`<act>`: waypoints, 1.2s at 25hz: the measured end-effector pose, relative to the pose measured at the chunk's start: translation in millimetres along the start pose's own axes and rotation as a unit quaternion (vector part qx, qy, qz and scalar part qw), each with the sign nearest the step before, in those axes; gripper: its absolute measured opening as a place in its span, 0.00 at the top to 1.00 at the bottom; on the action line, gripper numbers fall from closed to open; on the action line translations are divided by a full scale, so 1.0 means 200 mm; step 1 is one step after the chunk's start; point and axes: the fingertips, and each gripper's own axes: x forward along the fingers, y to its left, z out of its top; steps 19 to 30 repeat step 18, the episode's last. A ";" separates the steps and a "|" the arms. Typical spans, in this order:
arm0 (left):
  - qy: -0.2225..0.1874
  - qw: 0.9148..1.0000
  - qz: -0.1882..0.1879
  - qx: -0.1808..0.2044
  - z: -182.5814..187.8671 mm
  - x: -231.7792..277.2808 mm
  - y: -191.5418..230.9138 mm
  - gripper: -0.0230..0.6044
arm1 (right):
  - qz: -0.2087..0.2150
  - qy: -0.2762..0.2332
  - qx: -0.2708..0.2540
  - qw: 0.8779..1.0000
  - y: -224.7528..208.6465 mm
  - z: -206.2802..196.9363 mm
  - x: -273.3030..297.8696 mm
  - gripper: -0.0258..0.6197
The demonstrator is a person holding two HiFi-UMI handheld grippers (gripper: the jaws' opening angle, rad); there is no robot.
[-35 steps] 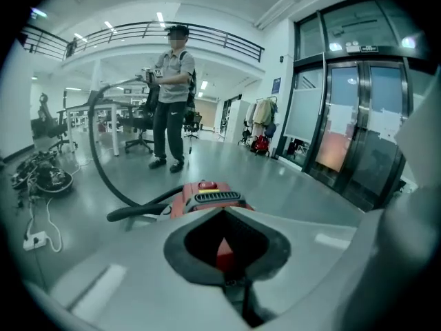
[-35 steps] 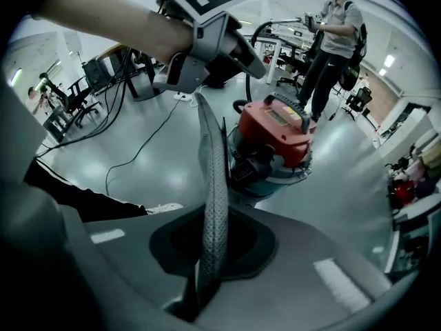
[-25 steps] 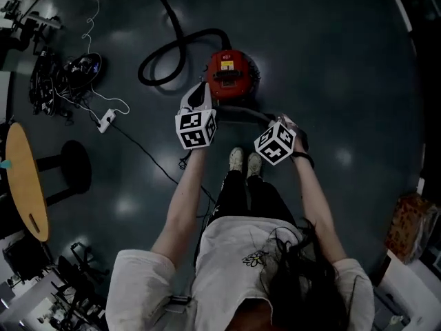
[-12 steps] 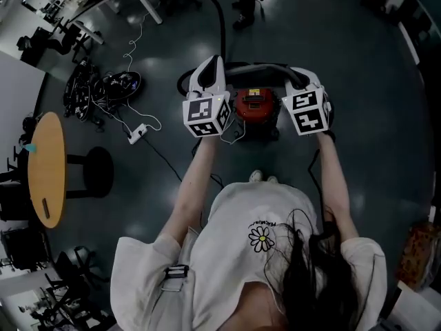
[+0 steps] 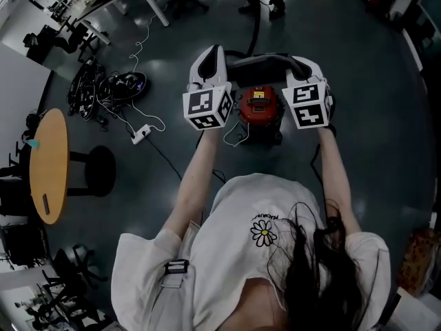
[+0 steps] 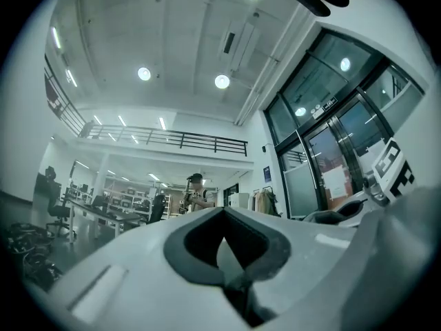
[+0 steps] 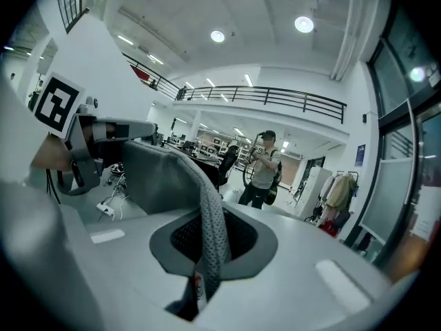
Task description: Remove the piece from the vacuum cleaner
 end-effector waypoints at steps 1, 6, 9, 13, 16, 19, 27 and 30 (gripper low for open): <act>-0.001 1.000 0.000 0.000 0.00 0.00 0.00 0.96 | 0.002 -0.002 -0.001 1.000 0.00 0.01 0.00 0.91; 0.000 1.000 0.001 -0.004 0.01 0.00 -0.01 0.96 | 0.008 -0.002 -0.007 1.000 0.03 0.03 -0.02 0.91; 0.005 1.000 0.001 -0.006 0.00 -0.02 -0.01 0.96 | 0.010 0.004 -0.007 1.000 0.05 0.01 -0.03 0.91; 0.011 1.000 0.002 -0.012 -0.03 -0.04 -0.01 0.96 | 0.010 0.013 -0.008 1.000 0.06 -0.02 -0.05 0.91; 0.017 1.000 0.003 -0.013 -0.06 -0.03 0.00 0.96 | 0.009 0.016 -0.009 1.000 0.07 -0.04 -0.04 0.91; 0.021 1.000 0.004 -0.012 -0.08 -0.03 0.01 0.96 | 0.008 0.017 -0.010 1.000 0.07 -0.06 -0.02 0.91; 0.021 1.000 0.004 -0.012 -0.08 -0.03 0.01 0.96 | 0.008 0.017 -0.010 1.000 0.07 -0.06 -0.02 0.91; 0.021 1.000 0.004 -0.012 -0.08 -0.03 0.01 0.96 | 0.008 0.017 -0.010 1.000 0.07 -0.06 -0.02 0.91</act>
